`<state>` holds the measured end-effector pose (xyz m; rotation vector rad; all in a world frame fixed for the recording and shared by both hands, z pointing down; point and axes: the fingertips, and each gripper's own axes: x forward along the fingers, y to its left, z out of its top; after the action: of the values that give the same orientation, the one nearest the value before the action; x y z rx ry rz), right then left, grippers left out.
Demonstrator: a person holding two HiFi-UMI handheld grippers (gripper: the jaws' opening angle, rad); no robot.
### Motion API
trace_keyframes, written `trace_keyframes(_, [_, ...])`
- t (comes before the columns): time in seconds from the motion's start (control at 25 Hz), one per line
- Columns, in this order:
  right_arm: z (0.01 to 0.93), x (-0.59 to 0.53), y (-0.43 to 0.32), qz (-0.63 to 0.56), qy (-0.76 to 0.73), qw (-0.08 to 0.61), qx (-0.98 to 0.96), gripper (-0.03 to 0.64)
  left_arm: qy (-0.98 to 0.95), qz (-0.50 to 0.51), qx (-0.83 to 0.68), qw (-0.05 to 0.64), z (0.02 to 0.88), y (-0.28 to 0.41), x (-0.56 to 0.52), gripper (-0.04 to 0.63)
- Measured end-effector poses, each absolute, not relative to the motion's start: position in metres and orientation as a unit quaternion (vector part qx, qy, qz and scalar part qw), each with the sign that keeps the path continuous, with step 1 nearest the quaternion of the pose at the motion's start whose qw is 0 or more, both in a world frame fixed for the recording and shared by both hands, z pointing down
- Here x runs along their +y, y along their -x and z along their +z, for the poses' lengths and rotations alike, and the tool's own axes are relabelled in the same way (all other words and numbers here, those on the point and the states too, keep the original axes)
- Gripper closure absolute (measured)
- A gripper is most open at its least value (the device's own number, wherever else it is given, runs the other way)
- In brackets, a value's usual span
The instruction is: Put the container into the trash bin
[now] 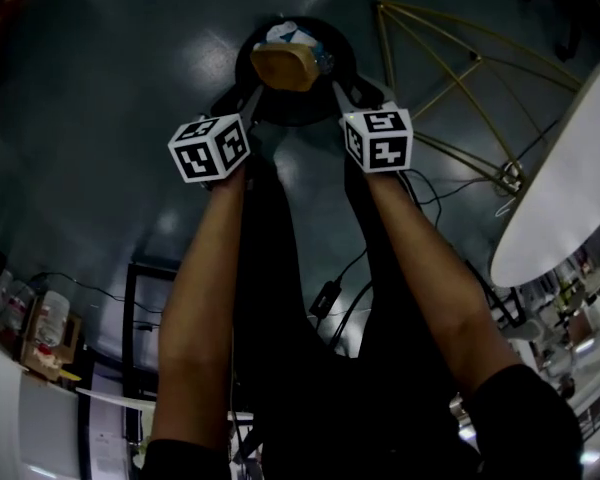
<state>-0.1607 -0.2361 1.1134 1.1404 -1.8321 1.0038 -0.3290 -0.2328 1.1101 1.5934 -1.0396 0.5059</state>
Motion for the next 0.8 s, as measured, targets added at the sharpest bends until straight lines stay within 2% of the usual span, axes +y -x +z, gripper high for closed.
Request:
trace_keyframes(0.2, [1.037,-0.239,0.188,0.377,-0.422,0.347,-0.748,0.47,-0.711,0.198,-0.401,0.543,1.036,0.311,-0.219,0.49])
trace_keyframes(0.36, [0.946,-0.27,0.213,0.335,-0.401,0.303,-0.797,0.476,-0.769,0.194,-0.368,0.486,0.953,0.295,-0.229,0.533])
trace_keyframes(0.48, [0.875,-0.301,0.222,0.297,-0.391,0.258,-0.832,0.522,-0.804,0.173,-0.356,0.444,0.894,0.288,-0.254,0.577])
trace_keyframes(0.52, [0.845,-0.3,0.225,0.291,-0.383,0.245,-0.842,0.545,-0.81,0.165,-0.35,0.44,0.869,0.286,-0.251,0.585])
trace_keyframes(0.68, [0.71,-0.276,0.236,0.264,-0.351,0.196,-0.877,0.561,-0.834,0.119,-0.331,0.425,0.744,0.282,-0.226,0.592])
trace_keyframes(0.8, [0.61,-0.273,0.244,0.217,-0.316,0.165,-0.909,0.566,-0.865,0.061,-0.322,0.38,0.638,0.282,-0.238,0.592])
